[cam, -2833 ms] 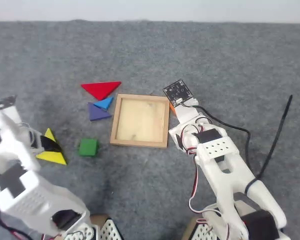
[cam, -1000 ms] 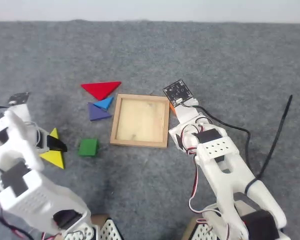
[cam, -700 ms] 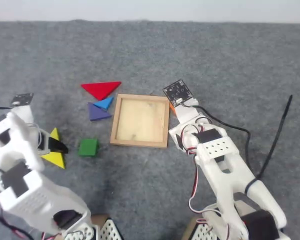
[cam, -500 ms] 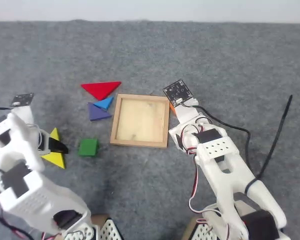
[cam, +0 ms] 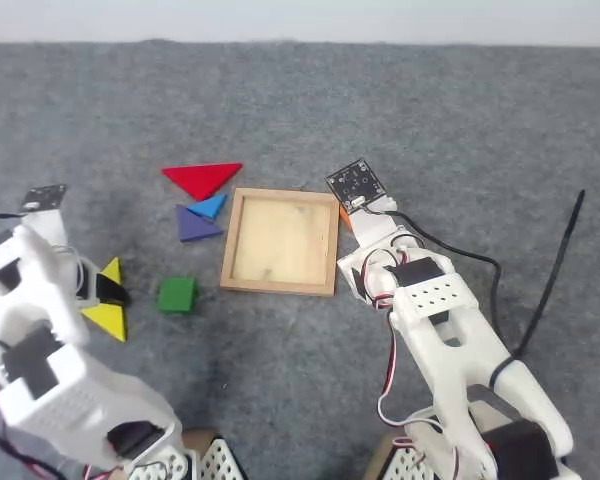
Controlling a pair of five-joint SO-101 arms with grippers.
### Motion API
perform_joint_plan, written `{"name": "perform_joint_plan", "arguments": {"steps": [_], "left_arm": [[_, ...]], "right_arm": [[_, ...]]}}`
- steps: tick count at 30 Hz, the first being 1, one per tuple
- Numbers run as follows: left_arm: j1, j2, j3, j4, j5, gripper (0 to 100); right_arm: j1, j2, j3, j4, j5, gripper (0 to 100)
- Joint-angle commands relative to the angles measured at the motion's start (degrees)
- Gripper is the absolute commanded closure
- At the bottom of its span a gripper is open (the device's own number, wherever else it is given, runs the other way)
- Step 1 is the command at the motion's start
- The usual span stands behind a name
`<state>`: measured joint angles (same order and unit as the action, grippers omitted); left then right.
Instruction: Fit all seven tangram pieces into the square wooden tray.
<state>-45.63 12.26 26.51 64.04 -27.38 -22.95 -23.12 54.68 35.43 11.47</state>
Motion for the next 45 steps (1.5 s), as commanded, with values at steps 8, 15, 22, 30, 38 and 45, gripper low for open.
{"name": "perform_joint_plan", "arguments": {"steps": [8, 15, 22, 30, 38, 45], "left_arm": [[1.58, -0.62, 0.84, 0.62, -1.85, 79], [1.85, -0.44, 0.48, 0.53, -1.93, 79], [1.85, -0.18, 0.31, -0.62, -4.92, 71], [2.37, 5.36, 1.8, -9.14, -5.19, 70], [2.37, 13.19, -1.27, -11.25, -6.15, 74], [2.29, 8.62, 2.95, -11.16, -10.55, 79]], "right_arm": [[0.75, -0.92, -2.29, -0.66, -0.09, 98.6], [0.75, -0.92, -2.29, -0.84, -0.09, 98.6], [0.75, -0.75, -2.29, -1.01, -0.26, 98.6], [0.75, -0.84, -2.29, -0.75, -0.26, 98.6], [0.75, -0.84, -2.29, -0.75, -0.18, 98.6], [0.75, -0.84, -2.29, -0.92, -0.09, 98.6]]}}
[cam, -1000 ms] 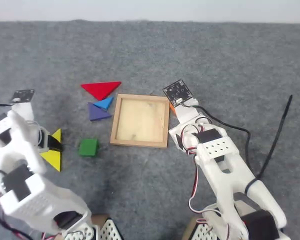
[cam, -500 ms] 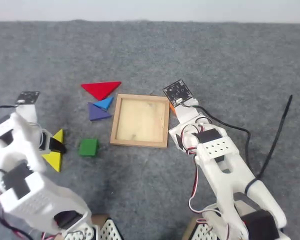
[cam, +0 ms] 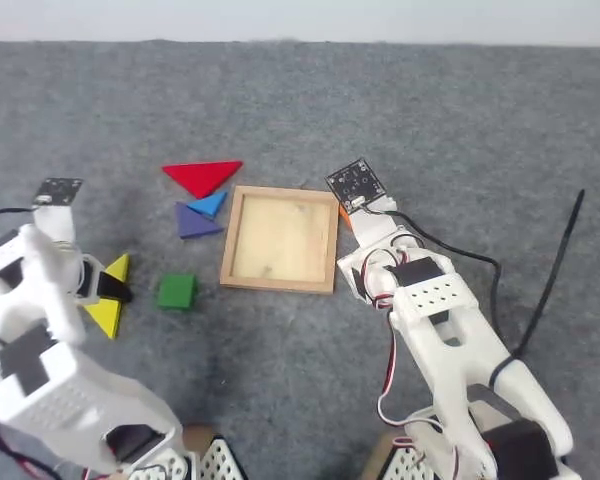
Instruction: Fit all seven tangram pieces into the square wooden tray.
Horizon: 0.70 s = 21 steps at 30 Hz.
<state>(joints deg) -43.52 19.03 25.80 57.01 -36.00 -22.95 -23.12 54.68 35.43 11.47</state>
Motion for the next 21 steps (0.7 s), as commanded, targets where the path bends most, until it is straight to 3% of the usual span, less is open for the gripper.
{"name": "perform_joint_plan", "arguments": {"steps": [1, 10, 16, 21], "left_arm": [[0.18, 0.62, 4.53, -4.13, -2.46, 80], [0.18, -12.22, 13.67, -4.13, -8.7, 87], [0.26, -19.6, 17.27, -3.78, -9.23, 88], [0.35, -26.46, 17.1, 2.37, -9.32, 88]], "right_arm": [[0.75, -0.84, -2.29, -0.92, -0.09, 98.6], [0.75, -0.84, -2.29, -0.92, -0.09, 98.6], [0.75, -0.84, -2.29, -0.75, -0.09, 98.6], [0.75, -0.84, -2.29, -0.75, -0.09, 98.6]]}}
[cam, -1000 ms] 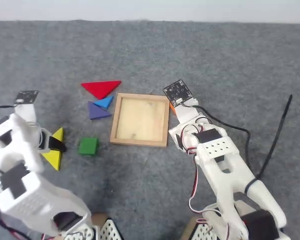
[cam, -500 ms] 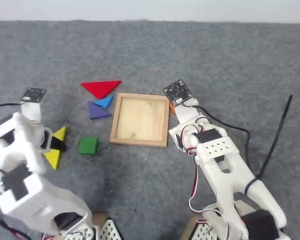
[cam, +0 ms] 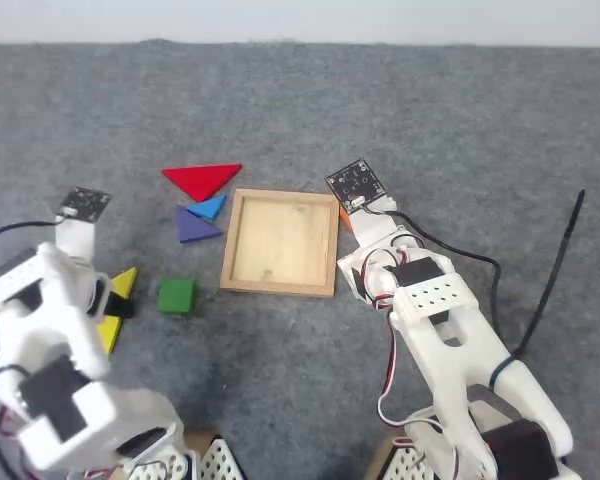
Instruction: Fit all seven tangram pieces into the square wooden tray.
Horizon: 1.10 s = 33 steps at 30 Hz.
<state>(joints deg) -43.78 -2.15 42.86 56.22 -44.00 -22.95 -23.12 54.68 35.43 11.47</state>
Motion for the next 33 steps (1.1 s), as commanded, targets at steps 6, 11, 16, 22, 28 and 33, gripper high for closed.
{"name": "perform_joint_plan", "arguments": {"steps": [6, 11, 16, 22, 28, 33], "left_arm": [[0.88, -15.03, -0.13, 8.97, -1.41, 88], [1.41, -22.24, -0.13, 10.11, -1.32, 87], [7.74, -26.02, -0.57, 9.05, -1.41, 87], [22.42, -24.18, -2.59, -1.41, -12.66, 88], [34.64, -18.2, -4.09, -11.78, -23.82, 88], [38.59, -8.88, -11.47, -11.52, -30.42, 87]], "right_arm": [[0.75, -0.92, -2.29, -0.66, -0.09, 98.6], [0.75, -0.92, -2.29, -0.66, -0.09, 98.6], [0.84, -0.92, -2.29, -0.66, -0.09, 98.6], [2.42, -0.92, -2.55, -0.75, -0.35, 98.6], [3.56, -1.01, -2.81, -0.66, -0.44, 98.6], [5.49, -5.49, -2.02, 0.22, -0.53, 98.6]]}}
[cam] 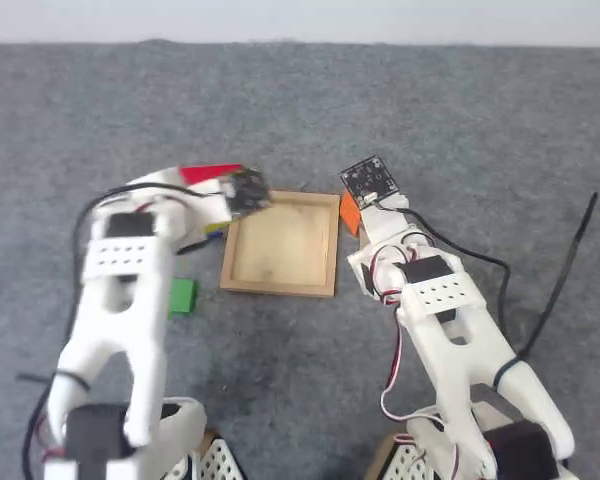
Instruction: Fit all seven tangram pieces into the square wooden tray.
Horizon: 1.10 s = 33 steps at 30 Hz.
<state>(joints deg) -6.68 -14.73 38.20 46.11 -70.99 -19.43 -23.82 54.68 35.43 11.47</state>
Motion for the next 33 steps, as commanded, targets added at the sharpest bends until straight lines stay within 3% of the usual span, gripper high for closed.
{"name": "perform_joint_plan", "arguments": {"steps": [1, 5, 13, 15, 21, 25, 33], "left_arm": [[1.58, 6.24, -8.84, -1.41, -4.04, 87], [3.52, 17.93, -18.77, 1.49, -7.03, 87], [7.38, 36.84, -45.58, 21.63, -7.82, 87], [7.82, 39.65, -50.77, 25.85, -4.92, 87], [8.35, 44.66, -60.26, 34.46, 21.8, 87], [8.44, 45.45, -63.52, 40.79, 34.55, 88], [7.38, 45.71, -65.01, 47.38, 81.76, 88]], "right_arm": [[2.95, -6.2, -1.85, 0.66, -0.53, 98.6], [6.81, -10.86, -0.7, 1.98, -1.14, 98.6], [11.38, -12.18, -1.14, 2.24, -6.51, 98.6], [11.65, -12.18, -1.14, 2.24, -6.51, 98.6], [11.65, -12.18, -1.14, 2.24, -6.51, 98.6], [11.56, -12.18, -1.14, 2.33, -6.51, 98.6], [11.38, -12.18, -1.14, 2.33, -6.51, 98.6]]}}
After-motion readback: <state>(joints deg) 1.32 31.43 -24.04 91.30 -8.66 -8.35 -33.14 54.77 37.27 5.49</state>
